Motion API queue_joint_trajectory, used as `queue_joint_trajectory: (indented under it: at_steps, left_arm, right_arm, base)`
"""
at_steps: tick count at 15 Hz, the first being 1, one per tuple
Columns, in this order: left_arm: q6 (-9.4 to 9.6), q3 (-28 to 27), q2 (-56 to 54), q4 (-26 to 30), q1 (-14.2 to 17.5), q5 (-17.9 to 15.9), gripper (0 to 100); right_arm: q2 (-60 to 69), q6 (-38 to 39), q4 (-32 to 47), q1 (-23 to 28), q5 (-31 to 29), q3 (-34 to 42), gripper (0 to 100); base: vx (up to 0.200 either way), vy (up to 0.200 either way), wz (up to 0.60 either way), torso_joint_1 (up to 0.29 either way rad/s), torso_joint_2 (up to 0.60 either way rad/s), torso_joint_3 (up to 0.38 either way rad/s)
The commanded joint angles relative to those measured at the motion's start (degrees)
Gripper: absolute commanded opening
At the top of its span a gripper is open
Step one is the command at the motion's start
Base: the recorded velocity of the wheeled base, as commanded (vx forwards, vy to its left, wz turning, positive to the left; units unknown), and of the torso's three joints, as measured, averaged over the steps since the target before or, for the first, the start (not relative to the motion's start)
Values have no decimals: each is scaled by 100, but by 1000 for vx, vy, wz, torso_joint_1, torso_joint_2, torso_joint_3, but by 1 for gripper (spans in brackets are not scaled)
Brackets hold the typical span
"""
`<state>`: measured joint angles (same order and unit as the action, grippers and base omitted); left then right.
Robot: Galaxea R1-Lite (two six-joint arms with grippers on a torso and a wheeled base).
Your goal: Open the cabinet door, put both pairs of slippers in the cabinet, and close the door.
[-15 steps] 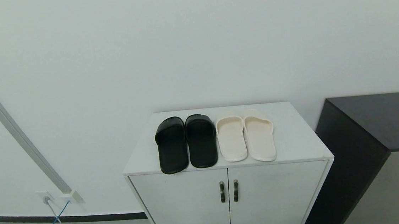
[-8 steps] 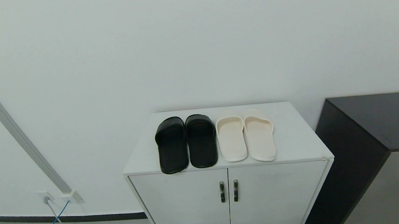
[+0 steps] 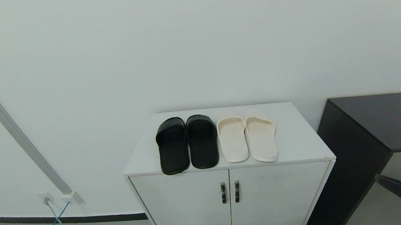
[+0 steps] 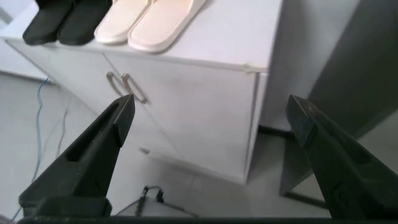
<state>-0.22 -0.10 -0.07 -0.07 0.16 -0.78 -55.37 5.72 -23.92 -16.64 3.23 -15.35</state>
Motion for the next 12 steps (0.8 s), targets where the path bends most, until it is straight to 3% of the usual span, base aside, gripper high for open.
queue_joint_trajectory:
  at_steps: [1,5,12]
  left_arm:
    - [-4,1,7,-1,2,-1,0]
    - [-4,1,7,-1,2,-1,0]
    - [-4,1,7,-1,2,-1,0]
  right_arm:
    - [-721,193,-166,-735,-481,-285,100]
    - [-1538,501,-421,-1676,-1255,-821,100]
    - [-3024,518,-851,-2405,-2011,-1796,100]
  base:
    - [0,0,0,0,0,0]
    - [0,0,0,0,0,0]
    - [0,0,0,0,0,0]
